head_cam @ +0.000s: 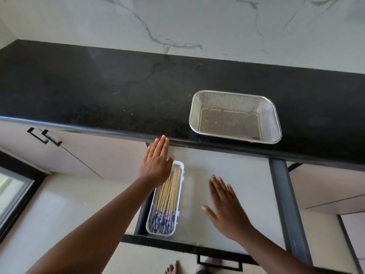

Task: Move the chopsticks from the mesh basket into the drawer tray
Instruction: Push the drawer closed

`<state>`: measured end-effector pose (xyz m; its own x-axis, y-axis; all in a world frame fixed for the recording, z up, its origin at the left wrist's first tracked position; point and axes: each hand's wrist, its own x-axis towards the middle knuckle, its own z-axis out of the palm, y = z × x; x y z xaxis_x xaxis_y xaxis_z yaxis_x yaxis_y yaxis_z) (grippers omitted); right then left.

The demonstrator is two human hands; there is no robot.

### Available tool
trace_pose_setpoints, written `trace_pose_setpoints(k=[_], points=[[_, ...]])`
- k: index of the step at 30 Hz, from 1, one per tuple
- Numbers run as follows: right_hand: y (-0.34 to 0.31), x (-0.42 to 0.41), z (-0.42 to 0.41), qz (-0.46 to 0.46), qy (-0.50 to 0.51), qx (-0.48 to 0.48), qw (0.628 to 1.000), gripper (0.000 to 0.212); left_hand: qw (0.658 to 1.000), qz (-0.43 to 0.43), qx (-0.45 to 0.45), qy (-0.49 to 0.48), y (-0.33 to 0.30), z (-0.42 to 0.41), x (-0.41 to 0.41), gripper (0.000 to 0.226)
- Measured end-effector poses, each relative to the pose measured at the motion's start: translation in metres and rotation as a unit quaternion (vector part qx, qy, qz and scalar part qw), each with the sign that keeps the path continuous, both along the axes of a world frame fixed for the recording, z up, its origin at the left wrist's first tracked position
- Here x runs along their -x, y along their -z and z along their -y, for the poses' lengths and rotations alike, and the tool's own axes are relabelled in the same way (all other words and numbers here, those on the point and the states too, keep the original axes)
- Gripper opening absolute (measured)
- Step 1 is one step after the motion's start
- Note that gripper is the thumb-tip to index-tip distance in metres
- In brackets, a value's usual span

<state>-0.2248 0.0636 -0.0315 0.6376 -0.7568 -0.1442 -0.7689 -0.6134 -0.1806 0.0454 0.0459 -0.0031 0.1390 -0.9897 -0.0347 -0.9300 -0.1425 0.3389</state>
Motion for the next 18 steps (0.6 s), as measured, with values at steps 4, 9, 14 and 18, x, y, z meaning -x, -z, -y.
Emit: trace_pose_setpoints(k=[4,9,14,18], points=[[-0.010,0.050,-0.047,0.003,0.012,-0.029,0.999,0.074,0.999,-0.037,0.012,0.038,0.006,-0.048,0.013,0.065],[-0.012,0.078,-0.086,0.002,-0.020,-0.127,0.992,0.072,0.998,-0.052,-0.028,0.017,0.021,-0.080,0.021,0.064],[-0.020,0.069,-0.086,-0.012,-0.041,-0.066,0.997,0.061,0.998,-0.044,-0.031,0.028,0.023,-0.088,0.023,0.065],[-0.020,0.063,-0.082,-0.011,-0.024,-0.034,0.999,0.068,0.998,-0.042,-0.028,0.047,0.027,-0.093,0.028,0.063]])
